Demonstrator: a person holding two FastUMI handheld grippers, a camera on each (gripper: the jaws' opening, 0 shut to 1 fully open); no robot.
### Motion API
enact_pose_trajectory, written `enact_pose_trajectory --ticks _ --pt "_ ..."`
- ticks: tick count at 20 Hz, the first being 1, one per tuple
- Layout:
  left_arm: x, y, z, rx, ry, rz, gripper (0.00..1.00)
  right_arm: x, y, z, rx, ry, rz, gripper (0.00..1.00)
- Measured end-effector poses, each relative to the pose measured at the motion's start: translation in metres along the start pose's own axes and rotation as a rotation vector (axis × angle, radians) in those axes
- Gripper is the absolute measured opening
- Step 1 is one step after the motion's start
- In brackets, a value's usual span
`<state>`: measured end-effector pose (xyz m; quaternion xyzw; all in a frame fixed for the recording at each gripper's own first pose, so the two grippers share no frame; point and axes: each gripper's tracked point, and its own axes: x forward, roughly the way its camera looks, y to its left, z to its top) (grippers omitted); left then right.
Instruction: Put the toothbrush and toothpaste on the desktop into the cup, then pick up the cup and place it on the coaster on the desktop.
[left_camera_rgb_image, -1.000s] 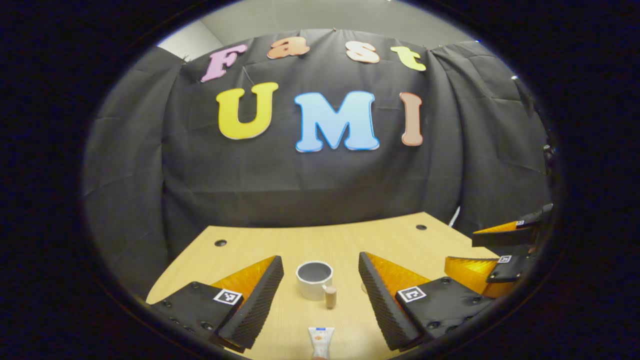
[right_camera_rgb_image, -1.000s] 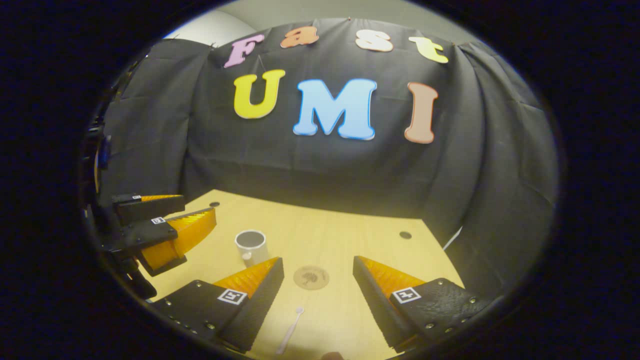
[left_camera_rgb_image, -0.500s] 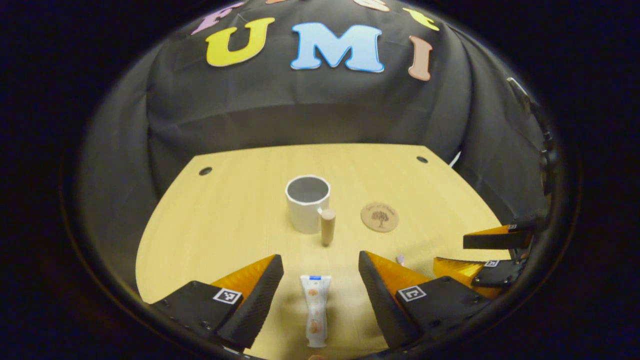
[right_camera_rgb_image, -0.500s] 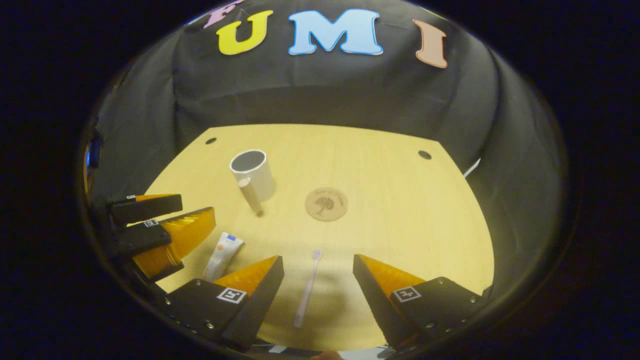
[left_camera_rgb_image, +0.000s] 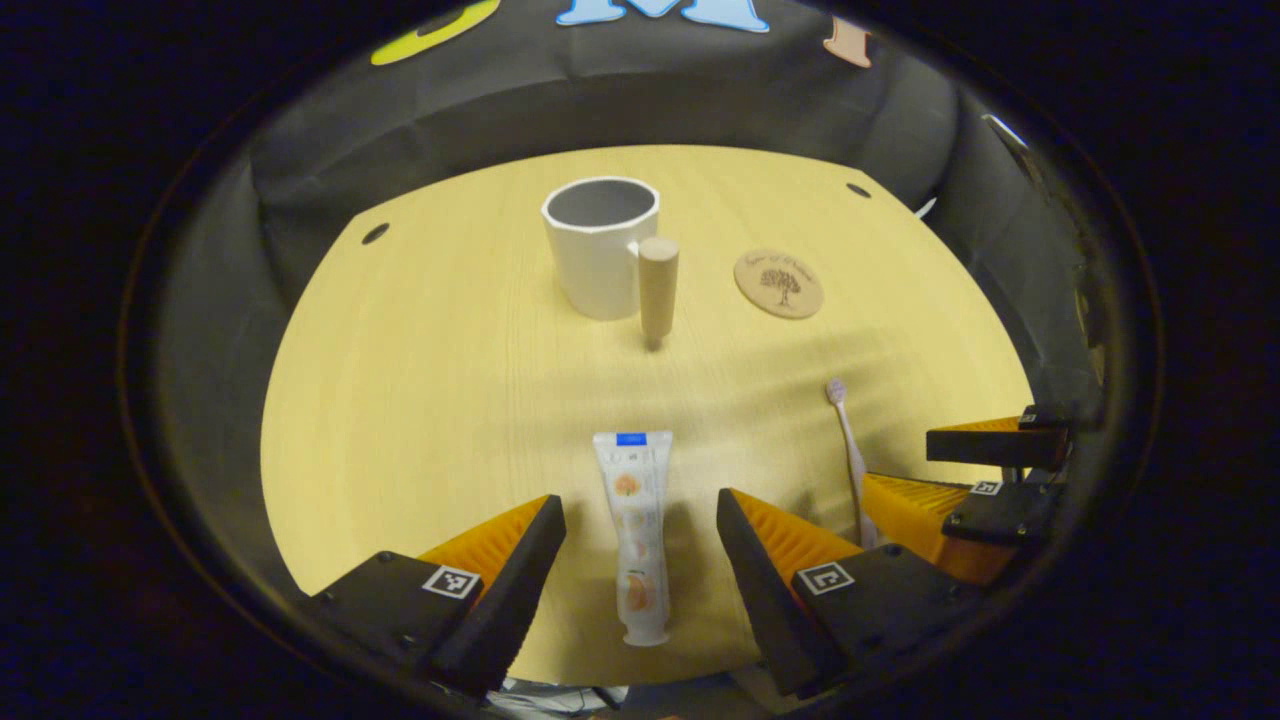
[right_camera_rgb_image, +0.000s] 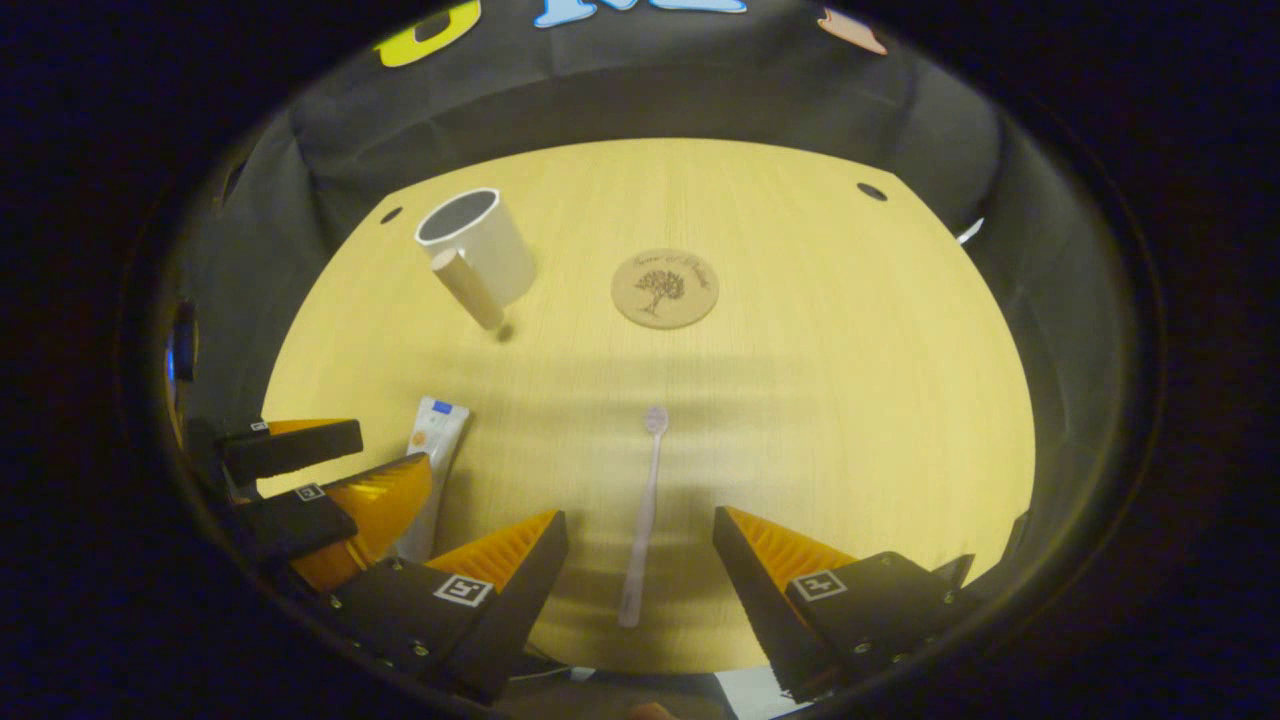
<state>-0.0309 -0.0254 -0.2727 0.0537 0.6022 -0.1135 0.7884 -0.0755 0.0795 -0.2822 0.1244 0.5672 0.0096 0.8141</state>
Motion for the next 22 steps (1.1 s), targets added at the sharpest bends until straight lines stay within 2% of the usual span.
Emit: enact_pose_trajectory --ticks 5,8,10,12,16,17,18,19,20,21,22 --pt "0.007 0.0 0.004 -0.038 0.123 -0.005 0.99 0.024 0.009 -0.011 -0.007 0.089 0.007 0.92" --pt "0.015 -0.004 -0.011 -0.051 0.167 -0.015 0.88 0.032 0.011 -0.017 -0.025 0.138 0.003 0.9" --pt "0.019 -0.002 -0.014 -0.046 0.186 -0.014 0.86 0.036 0.011 -0.021 -0.027 0.159 -0.003 0.9" --pt "0.022 -0.001 -0.018 -0.046 0.202 -0.012 0.84 0.039 0.009 -0.027 -0.031 0.202 -0.018 0.82" --pt "0.027 0.007 -0.023 -0.041 0.222 0.01 0.73 0.042 0.002 -0.026 -0.028 0.208 -0.047 0.71" --pt "0.025 0.007 -0.02 -0.038 0.219 0.011 0.65 0.039 0.001 -0.027 -0.034 0.212 -0.043 0.55" --pt "0.026 0.007 -0.022 -0.035 0.219 0.008 0.61 0.039 -0.002 -0.027 -0.046 0.213 -0.05 0.56" --pt "0.025 0.009 -0.02 -0.023 0.21 0.009 0.6 0.041 -0.004 -0.026 -0.03 0.203 -0.062 0.51" --pt "0.024 0.01 -0.02 -0.031 0.203 0.014 0.51 0.04 -0.002 -0.027 -0.031 0.216 -0.059 0.32" --pt "0.025 0.01 -0.017 -0.029 0.191 0.015 0.42 0.039 -0.002 -0.028 -0.039 0.216 -0.054 0.29" --pt "0.025 0.011 -0.021 -0.027 0.191 0.012 0.37 0.041 -0.004 -0.028 -0.036 0.207 -0.058 0.29"
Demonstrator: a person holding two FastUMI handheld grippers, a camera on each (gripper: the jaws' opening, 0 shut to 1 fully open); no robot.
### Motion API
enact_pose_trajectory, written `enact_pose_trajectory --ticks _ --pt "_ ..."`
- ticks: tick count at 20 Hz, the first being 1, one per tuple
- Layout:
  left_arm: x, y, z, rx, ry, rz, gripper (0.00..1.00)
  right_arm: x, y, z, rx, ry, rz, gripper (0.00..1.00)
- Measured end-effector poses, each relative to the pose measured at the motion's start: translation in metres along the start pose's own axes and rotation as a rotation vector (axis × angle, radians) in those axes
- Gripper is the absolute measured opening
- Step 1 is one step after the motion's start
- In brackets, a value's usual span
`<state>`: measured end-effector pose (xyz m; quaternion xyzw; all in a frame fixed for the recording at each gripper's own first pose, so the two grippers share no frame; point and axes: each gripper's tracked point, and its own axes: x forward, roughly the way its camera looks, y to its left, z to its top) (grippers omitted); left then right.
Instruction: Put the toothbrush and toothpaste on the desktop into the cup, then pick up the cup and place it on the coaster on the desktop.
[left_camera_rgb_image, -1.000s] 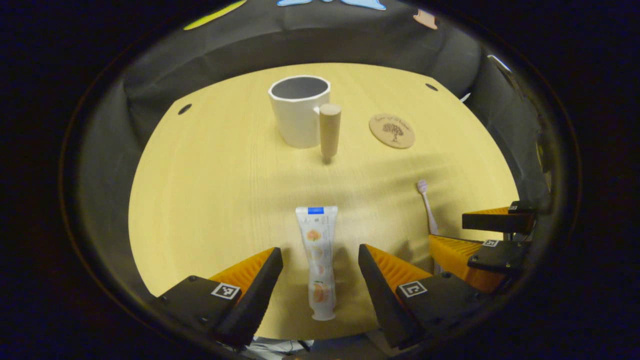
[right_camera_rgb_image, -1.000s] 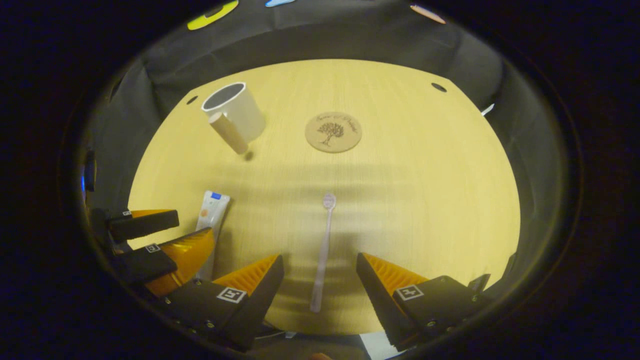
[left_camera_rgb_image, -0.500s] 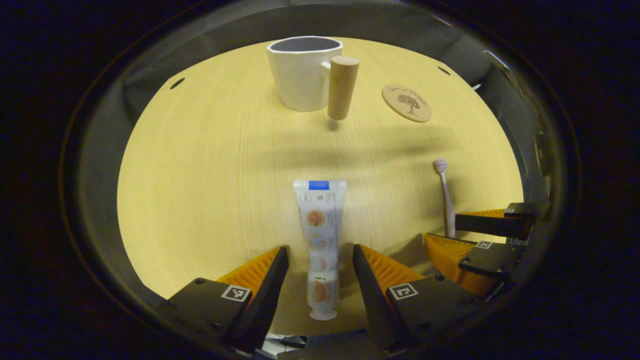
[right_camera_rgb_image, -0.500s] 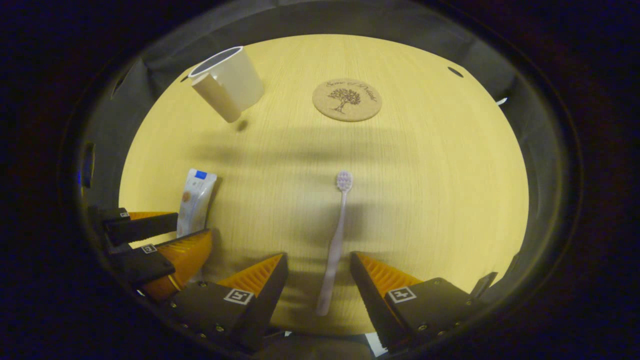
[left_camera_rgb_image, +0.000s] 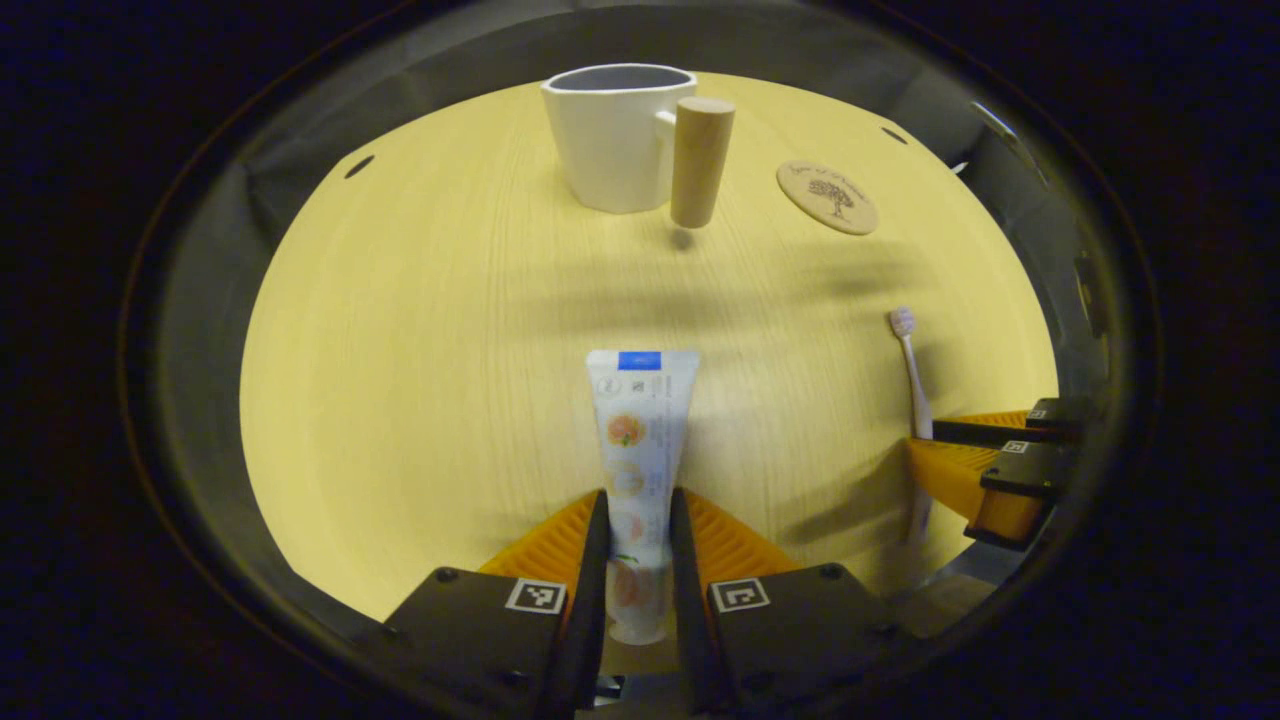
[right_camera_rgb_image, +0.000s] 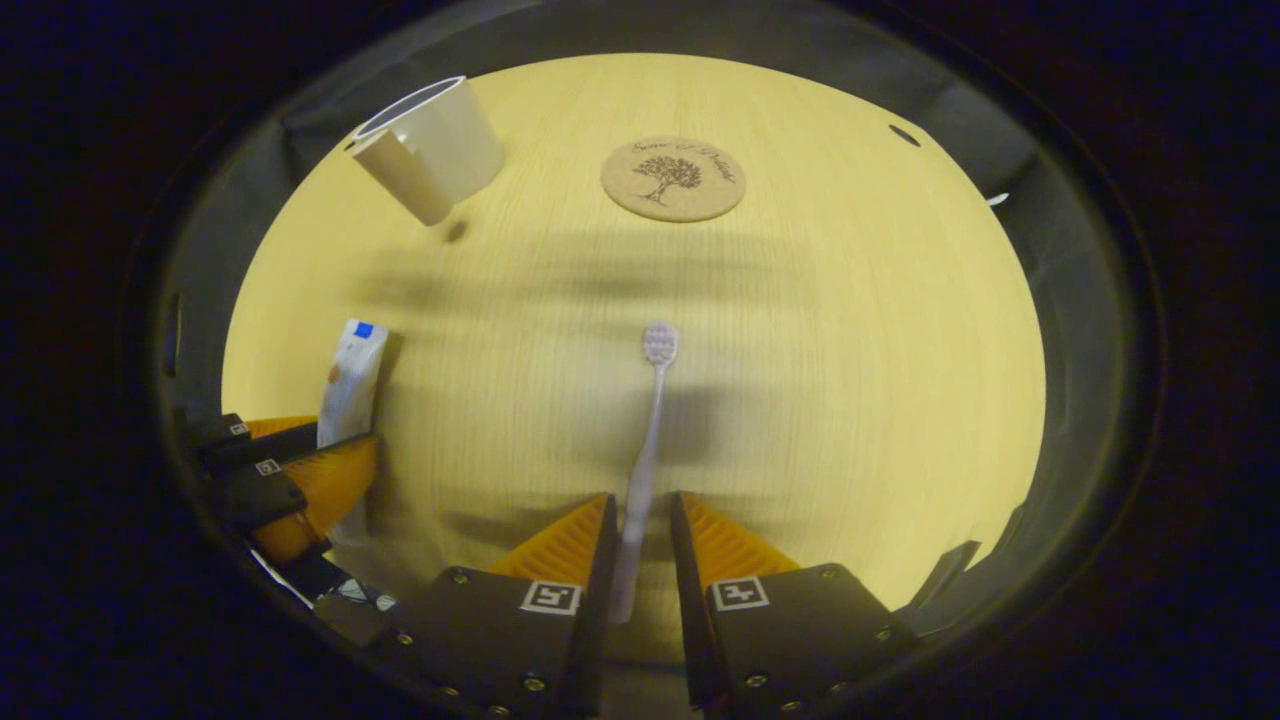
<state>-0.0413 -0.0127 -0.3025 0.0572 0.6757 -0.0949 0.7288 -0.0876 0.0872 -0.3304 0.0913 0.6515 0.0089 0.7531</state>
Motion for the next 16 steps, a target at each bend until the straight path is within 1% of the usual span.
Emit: enact_pose_trajectory --ticks 2,3,4,5,7,8,11,13,16 --pt "-0.001 0.0 0.001 0.013 -0.014 0.003 0.37 -0.001 0.002 -0.004 0.011 0.008 0.025 0.12" --pt "-0.004 0.004 0.0 -0.007 -0.022 0.004 0.38 -0.002 -0.001 -0.002 0.004 -0.002 0.031 0.13" --pt "-0.001 0.001 0.004 -0.011 -0.033 -0.001 0.29 -0.006 0.0 0.002 0.02 -0.022 0.047 0.13" --pt "-0.001 0.001 0.004 -0.016 -0.041 -0.01 0.3 -0.003 0.0 -0.002 0.012 -0.019 0.063 0.07" --pt "-0.004 0.002 0.008 -0.038 -0.077 -0.03 0.29 -0.004 0.0 0.0 0.02 -0.034 0.085 0.07" --pt "-0.005 0.003 0.006 -0.052 -0.087 -0.044 0.22 -0.005 0.002 0.0 0.03 -0.044 0.105 0.07" --pt "-0.012 0.009 0.008 -0.088 -0.129 -0.058 0.22 -0.016 0.006 0.003 0.037 -0.082 0.148 0.07" --pt "-0.025 0.011 0.015 -0.123 -0.184 -0.071 0.22 -0.024 0.007 0.01 0.043 -0.112 0.172 0.07" --pt "-0.054 0.021 0.04 -0.153 -0.316 -0.053 0.22 -0.046 0.012 0.027 0.062 -0.19 0.229 0.07"
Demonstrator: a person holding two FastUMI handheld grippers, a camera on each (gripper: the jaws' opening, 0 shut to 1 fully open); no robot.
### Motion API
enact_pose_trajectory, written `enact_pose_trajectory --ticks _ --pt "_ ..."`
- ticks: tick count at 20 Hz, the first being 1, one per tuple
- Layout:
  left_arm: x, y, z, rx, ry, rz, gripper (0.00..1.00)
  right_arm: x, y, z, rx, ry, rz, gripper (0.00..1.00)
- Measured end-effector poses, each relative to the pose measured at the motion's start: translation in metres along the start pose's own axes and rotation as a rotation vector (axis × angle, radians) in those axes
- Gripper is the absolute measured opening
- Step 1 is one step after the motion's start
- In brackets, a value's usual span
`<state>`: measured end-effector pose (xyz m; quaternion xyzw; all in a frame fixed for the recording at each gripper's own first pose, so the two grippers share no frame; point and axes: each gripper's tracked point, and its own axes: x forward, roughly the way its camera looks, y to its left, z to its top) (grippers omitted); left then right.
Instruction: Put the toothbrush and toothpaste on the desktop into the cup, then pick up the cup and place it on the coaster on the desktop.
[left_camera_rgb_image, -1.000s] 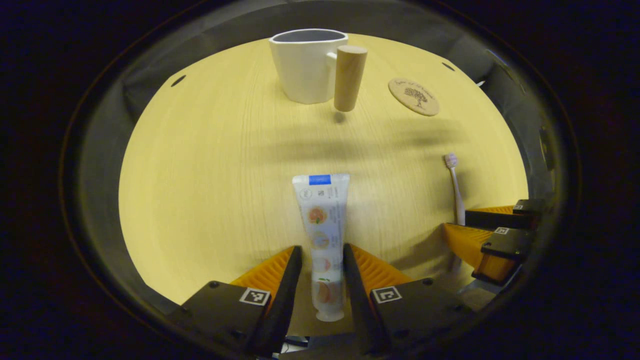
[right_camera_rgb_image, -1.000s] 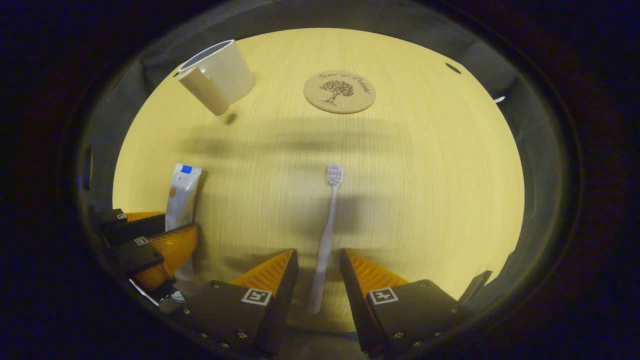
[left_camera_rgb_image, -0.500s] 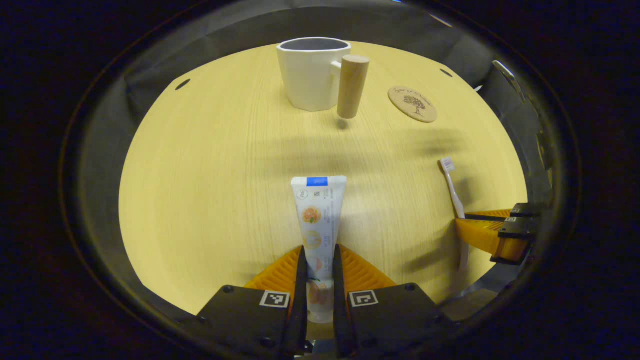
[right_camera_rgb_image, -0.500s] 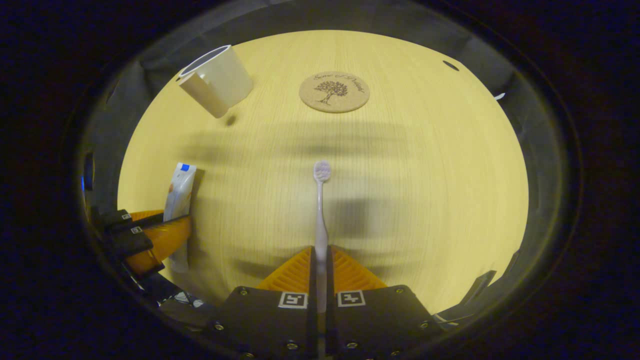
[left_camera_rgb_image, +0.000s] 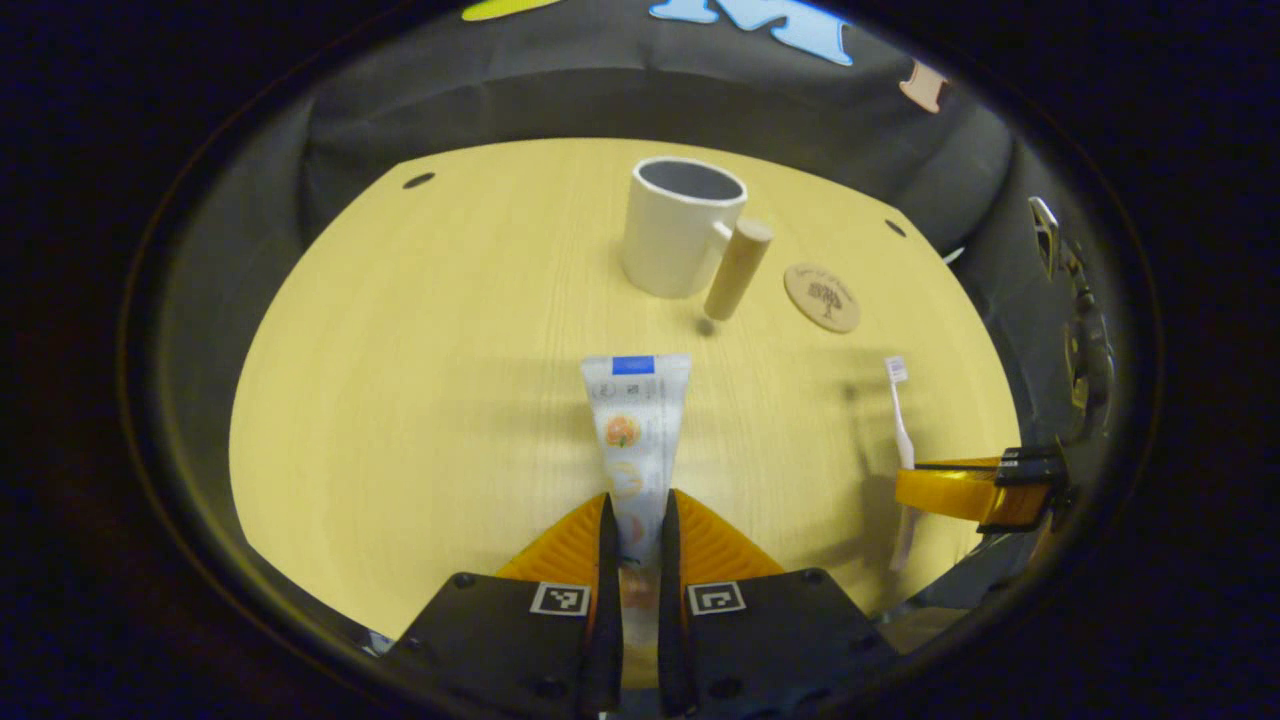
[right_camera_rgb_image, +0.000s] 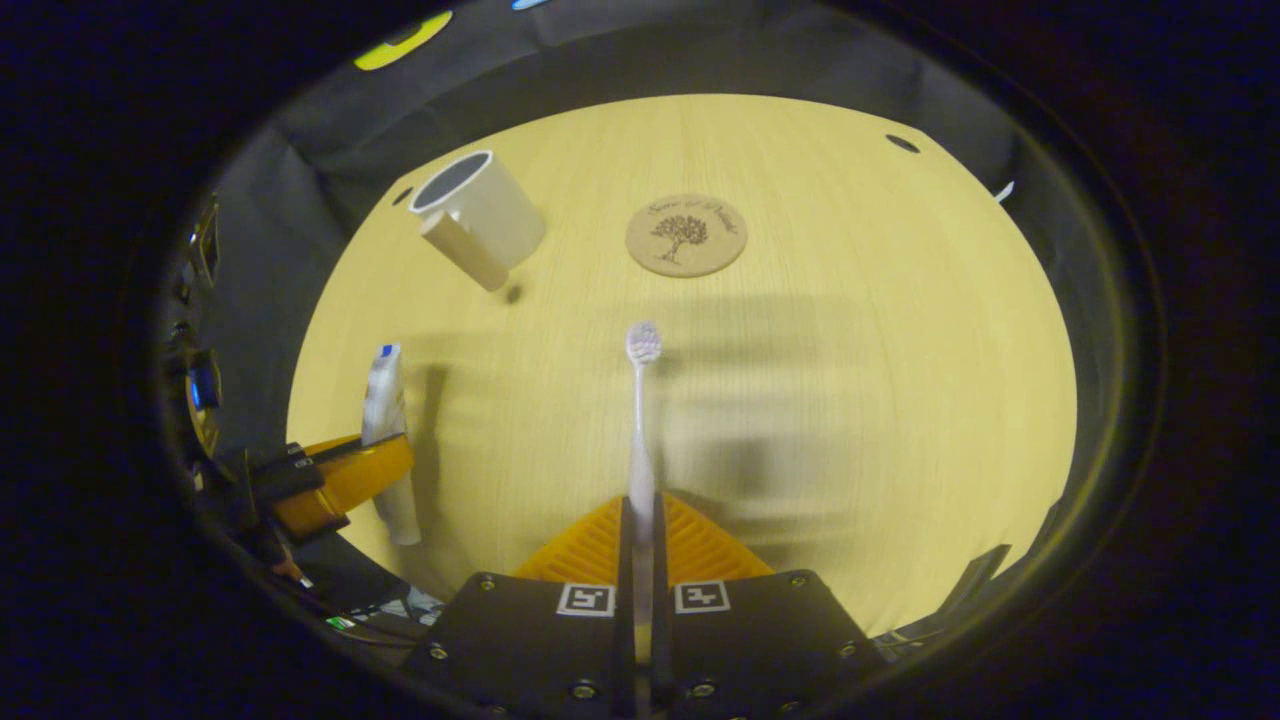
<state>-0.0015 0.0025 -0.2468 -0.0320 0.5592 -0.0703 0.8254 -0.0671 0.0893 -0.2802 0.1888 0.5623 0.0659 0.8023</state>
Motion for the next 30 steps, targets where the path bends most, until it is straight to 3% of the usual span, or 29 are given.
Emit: enact_pose_trajectory --ticks 9,13,15,19,23,27,30 --pt "-0.073 0.019 0.179 -0.051 -0.51 -0.045 0.22 -0.058 0.037 0.106 -0.023 -0.374 0.133 0.07" --pt "-0.116 0.023 0.221 -0.041 -0.692 -0.094 0.21 -0.072 0.049 0.137 -0.049 -0.481 0.159 0.07" --pt "-0.114 0.019 0.248 -0.04 -0.744 -0.115 0.21 -0.076 0.054 0.148 -0.053 -0.514 0.165 0.07" --pt "-0.099 -0.01 0.285 -0.03 -0.796 -0.19 0.21 -0.078 0.056 0.157 -0.05 -0.548 0.162 0.07" --pt "-0.063 -0.022 0.293 -0.069 -0.766 -0.261 0.21 -0.083 0.052 0.153 -0.062 -0.555 0.123 0.07" --pt "-0.027 -0.019 0.286 -0.083 -0.713 -0.267 0.21 -0.083 0.045 0.149 -0.088 -0.571 0.074 0.07" --pt "-0.012 -0.013 0.278 -0.058 -0.691 -0.236 0.21 -0.081 0.051 0.155 -0.08 -0.578 0.098 0.06"
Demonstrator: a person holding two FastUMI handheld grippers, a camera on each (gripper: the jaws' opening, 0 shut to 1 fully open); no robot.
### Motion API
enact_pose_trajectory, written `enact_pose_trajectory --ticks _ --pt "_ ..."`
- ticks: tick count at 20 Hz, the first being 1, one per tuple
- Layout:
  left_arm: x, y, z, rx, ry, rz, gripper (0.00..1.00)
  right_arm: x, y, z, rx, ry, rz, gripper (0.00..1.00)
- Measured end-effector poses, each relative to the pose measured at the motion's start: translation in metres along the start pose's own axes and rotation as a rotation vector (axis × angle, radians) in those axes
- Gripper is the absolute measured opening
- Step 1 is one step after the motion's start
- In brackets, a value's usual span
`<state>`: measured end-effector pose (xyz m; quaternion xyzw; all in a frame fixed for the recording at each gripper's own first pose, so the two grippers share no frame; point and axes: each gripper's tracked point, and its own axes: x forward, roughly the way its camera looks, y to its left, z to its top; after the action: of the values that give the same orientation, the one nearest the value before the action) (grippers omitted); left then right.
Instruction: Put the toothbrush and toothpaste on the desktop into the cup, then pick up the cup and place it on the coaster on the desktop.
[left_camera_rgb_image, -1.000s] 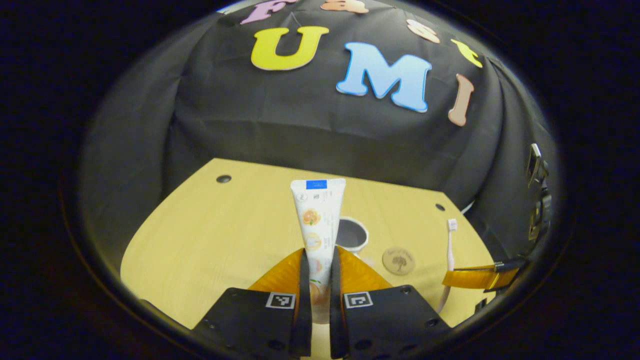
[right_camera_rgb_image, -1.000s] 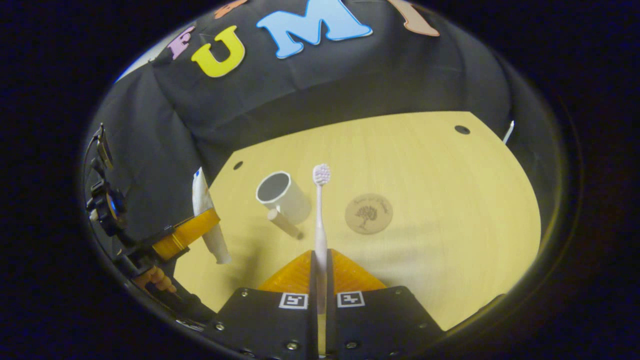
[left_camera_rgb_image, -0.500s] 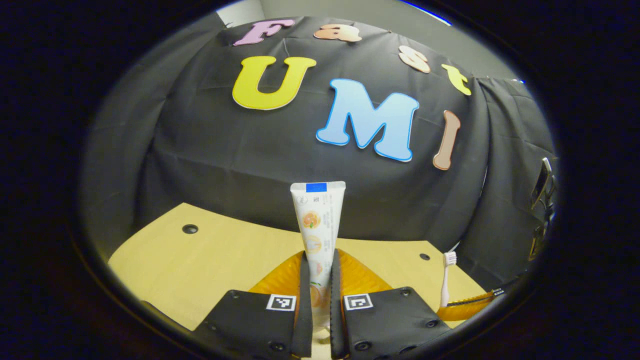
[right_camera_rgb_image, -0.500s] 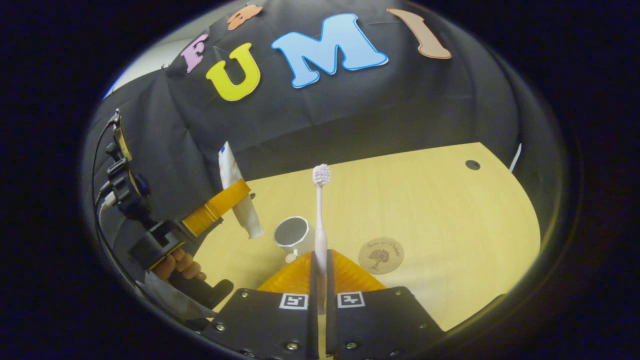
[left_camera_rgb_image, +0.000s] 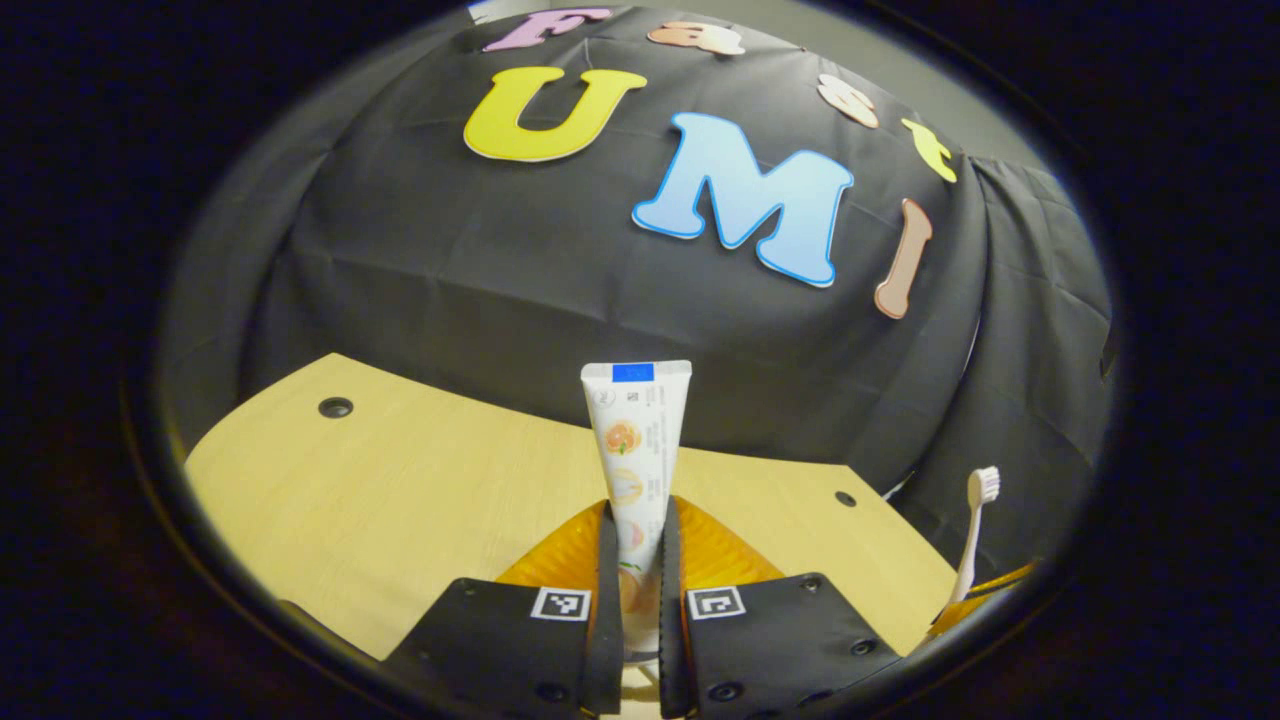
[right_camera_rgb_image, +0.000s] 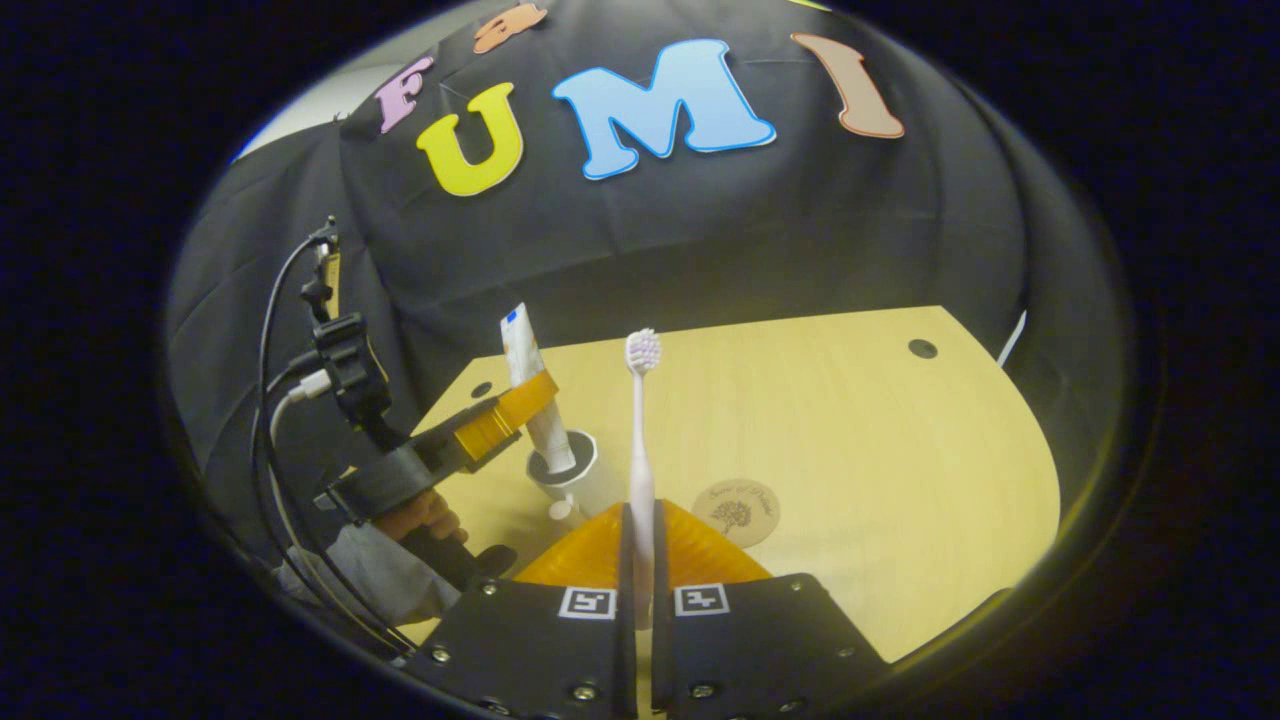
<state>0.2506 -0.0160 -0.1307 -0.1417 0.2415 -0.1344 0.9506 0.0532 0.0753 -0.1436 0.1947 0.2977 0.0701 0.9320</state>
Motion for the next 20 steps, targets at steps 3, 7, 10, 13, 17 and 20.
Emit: enact_pose_trajectory --ticks 3,7,10,13,17,20 --pt "-0.001 0.0 -0.011 -0.01 0.044 -0.008 0.28 0.013 0.01 0.011 0.012 -0.009 0.038 0.07" --pt "-0.013 0.007 -0.03 -0.069 0.113 0.001 0.46 0.028 0.024 0.033 -0.02 -0.041 0.074 0.06" --pt "-0.031 0.013 -0.015 -0.098 0.071 0.015 0.64 0.04 0.036 0.048 -0.019 -0.069 0.114 0.07" --pt "-0.054 0.02 -0.009 -0.101 0.061 0.032 0.81 0.054 0.049 0.064 -0.014 -0.11 0.162 0.07" --pt "-0.091 0.041 -0.004 -0.138 0.047 0.089 0.95 0.071 0.072 0.079 -0.031 -0.167 0.239 0.07" --pt "-0.117 0.061 -0.012 -0.127 0.064 0.144 1.0 0.086 0.092 0.09 -0.051 -0.218 0.303 0.07"
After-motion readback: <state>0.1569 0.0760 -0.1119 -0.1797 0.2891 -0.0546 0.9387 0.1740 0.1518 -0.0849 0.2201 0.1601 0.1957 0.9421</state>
